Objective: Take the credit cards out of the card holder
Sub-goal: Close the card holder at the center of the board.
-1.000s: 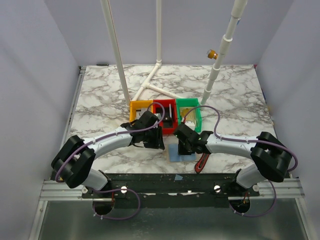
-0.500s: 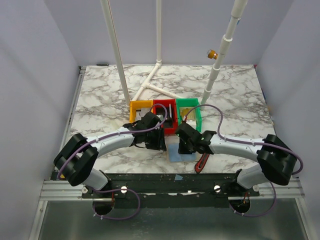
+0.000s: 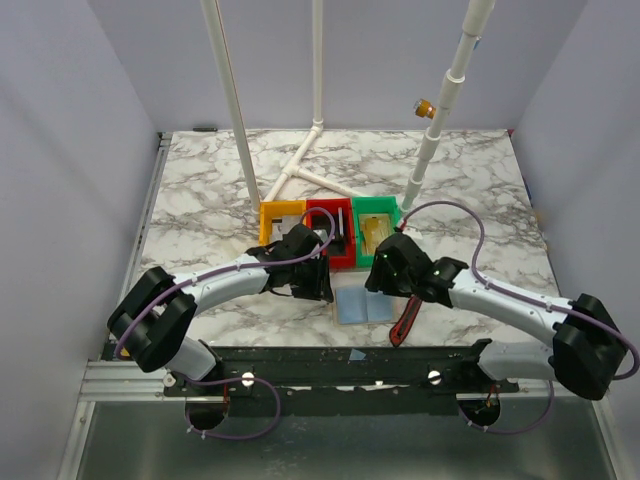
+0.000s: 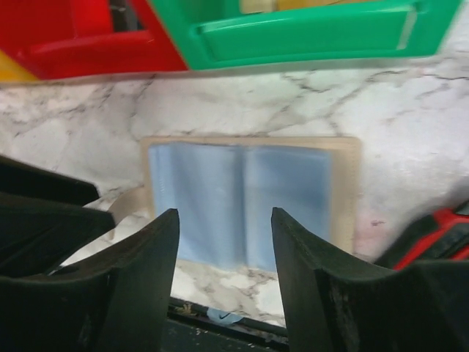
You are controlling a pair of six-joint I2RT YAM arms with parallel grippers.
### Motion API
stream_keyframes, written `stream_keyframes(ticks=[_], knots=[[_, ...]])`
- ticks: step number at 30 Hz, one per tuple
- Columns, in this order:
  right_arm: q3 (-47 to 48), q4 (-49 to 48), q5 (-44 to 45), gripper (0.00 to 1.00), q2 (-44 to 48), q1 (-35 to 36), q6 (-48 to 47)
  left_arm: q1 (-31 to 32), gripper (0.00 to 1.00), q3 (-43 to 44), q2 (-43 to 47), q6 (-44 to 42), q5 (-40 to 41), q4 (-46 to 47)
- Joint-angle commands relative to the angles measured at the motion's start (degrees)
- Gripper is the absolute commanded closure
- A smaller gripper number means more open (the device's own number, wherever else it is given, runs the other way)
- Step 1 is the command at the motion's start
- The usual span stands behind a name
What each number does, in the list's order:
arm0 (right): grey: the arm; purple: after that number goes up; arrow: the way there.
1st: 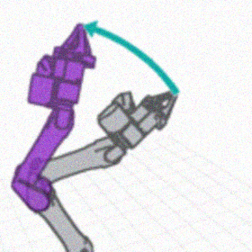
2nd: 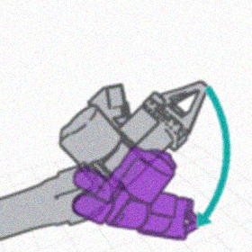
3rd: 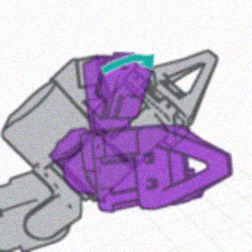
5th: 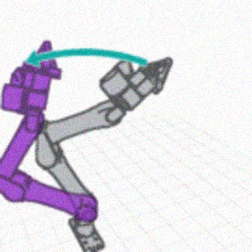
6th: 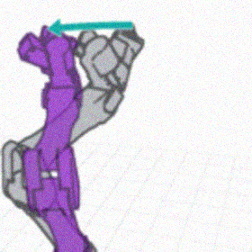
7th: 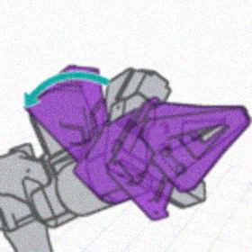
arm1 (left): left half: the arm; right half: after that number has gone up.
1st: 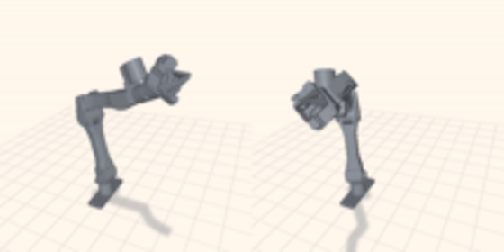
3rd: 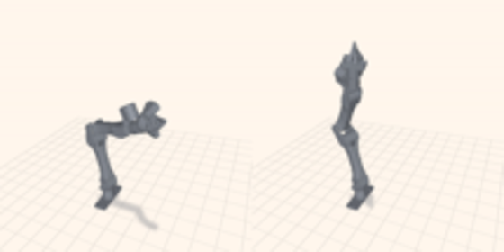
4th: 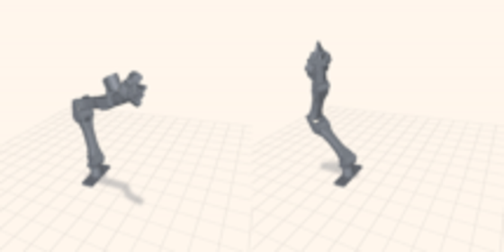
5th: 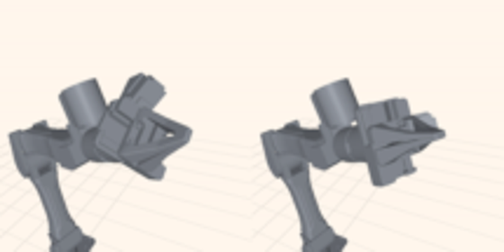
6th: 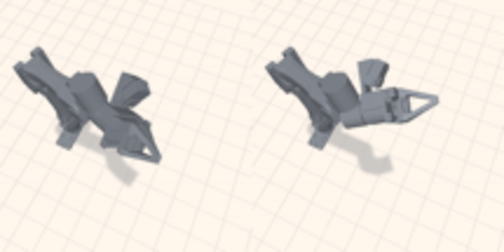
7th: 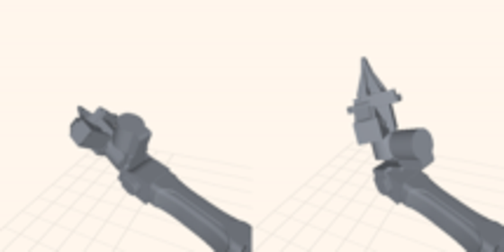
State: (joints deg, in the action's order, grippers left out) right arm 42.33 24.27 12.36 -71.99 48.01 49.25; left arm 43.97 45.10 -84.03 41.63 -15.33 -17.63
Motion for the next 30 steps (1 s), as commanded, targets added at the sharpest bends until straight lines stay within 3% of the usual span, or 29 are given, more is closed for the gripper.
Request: stream_keyframes(ticks=[1, 12, 30], knots=[[-4.6, -0.7, -3.0, 0.39, 3.7, -4.1, -1.5, 0.2, 0.58, 1.1, -0.2, -0.2, -1.0, 0.7], [-12.1, -10.7, -14.7, 0.26, 4.8, -12.8, -3.4, 0.4, 0.58, 1.4, -1.5, -0.3, -0.9, 0.8], [-12.8, -8.5, -12.6, 0.12, 2.6, -13.1, -3.1, 0.6, 0.59, 1.3, -1.9, -0.2, -1.1, 1.0]])
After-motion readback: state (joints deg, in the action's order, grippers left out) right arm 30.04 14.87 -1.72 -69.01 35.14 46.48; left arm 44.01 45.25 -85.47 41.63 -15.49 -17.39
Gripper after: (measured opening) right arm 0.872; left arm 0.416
